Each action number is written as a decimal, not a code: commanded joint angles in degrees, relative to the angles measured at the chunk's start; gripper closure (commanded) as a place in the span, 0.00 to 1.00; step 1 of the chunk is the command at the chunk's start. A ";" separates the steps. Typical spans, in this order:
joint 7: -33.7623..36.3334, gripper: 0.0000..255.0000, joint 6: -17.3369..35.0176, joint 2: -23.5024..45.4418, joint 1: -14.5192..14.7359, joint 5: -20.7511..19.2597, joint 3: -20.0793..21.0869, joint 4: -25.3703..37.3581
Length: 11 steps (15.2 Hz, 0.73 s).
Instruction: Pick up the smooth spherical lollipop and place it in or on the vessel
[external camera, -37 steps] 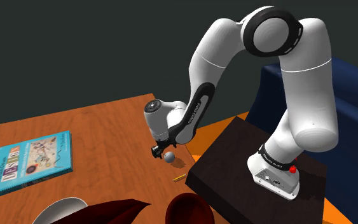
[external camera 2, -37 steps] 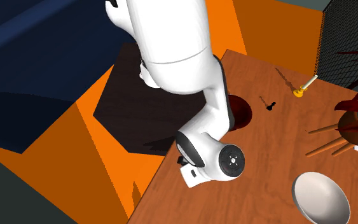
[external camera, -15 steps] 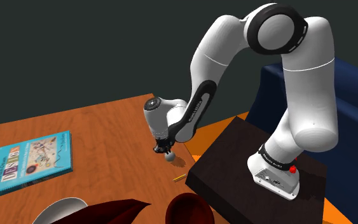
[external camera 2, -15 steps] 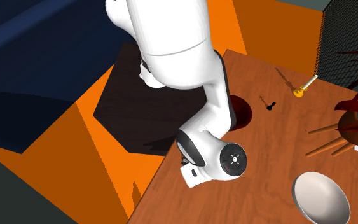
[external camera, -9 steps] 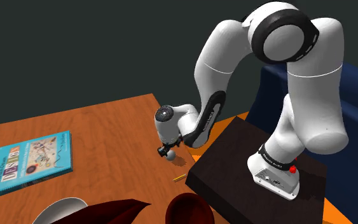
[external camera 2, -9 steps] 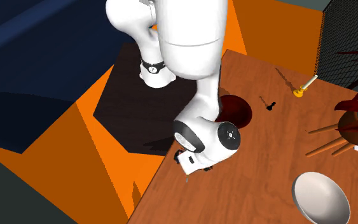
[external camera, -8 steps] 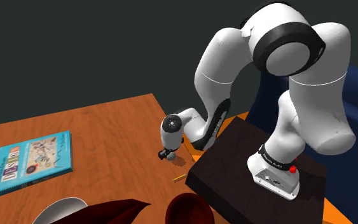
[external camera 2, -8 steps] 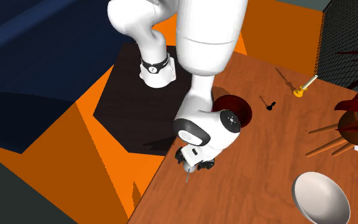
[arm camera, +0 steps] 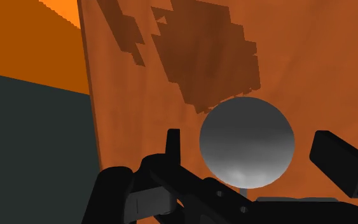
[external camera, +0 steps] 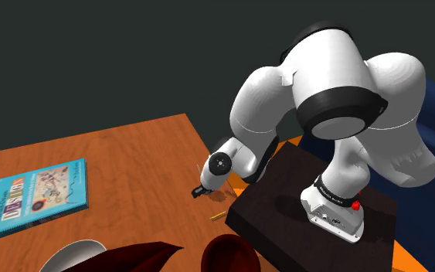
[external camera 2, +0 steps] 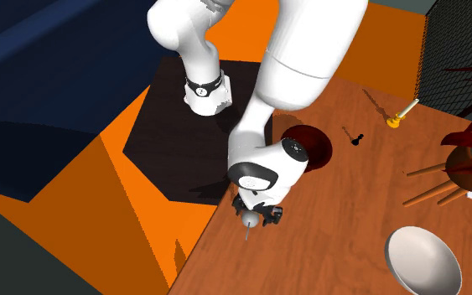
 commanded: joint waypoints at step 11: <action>0.21 1.00 0.38 0.68 0.05 0.08 -0.03 0.42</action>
